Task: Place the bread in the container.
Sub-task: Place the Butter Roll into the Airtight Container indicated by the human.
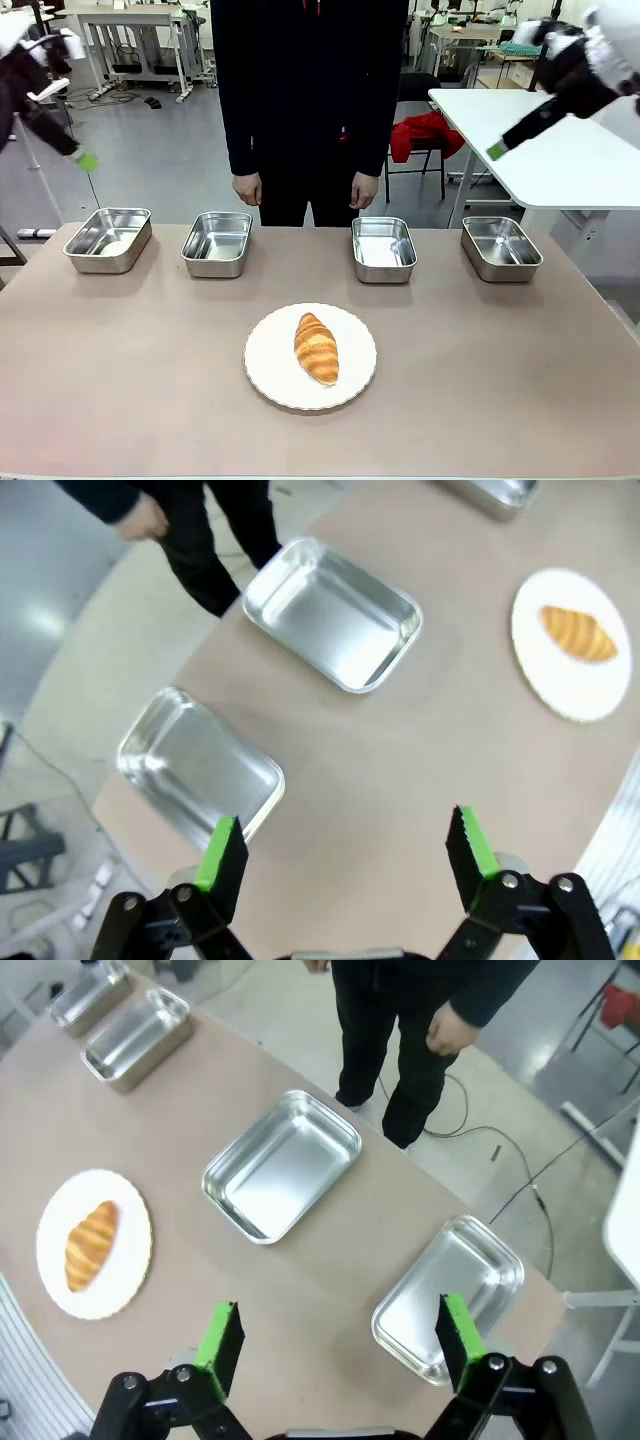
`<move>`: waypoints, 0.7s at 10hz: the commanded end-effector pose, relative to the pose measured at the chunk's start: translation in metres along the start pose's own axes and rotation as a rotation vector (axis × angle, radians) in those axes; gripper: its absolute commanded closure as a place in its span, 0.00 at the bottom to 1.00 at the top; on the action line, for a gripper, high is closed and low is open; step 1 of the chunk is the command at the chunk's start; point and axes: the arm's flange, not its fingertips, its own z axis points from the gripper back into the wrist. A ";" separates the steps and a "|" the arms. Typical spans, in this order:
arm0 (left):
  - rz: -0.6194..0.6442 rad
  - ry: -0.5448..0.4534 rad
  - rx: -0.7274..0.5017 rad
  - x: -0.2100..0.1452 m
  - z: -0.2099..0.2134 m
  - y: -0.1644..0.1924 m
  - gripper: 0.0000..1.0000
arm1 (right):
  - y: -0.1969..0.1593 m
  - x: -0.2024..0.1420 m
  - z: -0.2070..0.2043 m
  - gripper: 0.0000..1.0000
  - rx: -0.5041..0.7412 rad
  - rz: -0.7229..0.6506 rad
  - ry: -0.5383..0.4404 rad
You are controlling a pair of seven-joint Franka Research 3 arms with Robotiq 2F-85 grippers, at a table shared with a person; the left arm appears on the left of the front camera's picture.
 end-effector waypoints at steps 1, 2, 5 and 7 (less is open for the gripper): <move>-0.020 -0.093 0.054 -0.009 -0.005 0.024 0.00 | -0.014 -0.021 0.000 0.00 0.043 0.050 -0.050; 0.000 0.000 0.000 0.000 0.000 0.000 0.00 | 0.000 0.000 0.000 0.00 0.000 0.000 0.000; 0.000 0.000 0.000 0.000 0.000 0.000 0.00 | 0.000 0.000 0.000 0.00 0.000 0.000 0.000; 0.008 -0.036 0.008 -0.017 0.013 0.029 0.00 | -0.040 -0.014 0.019 0.00 0.025 0.022 -0.042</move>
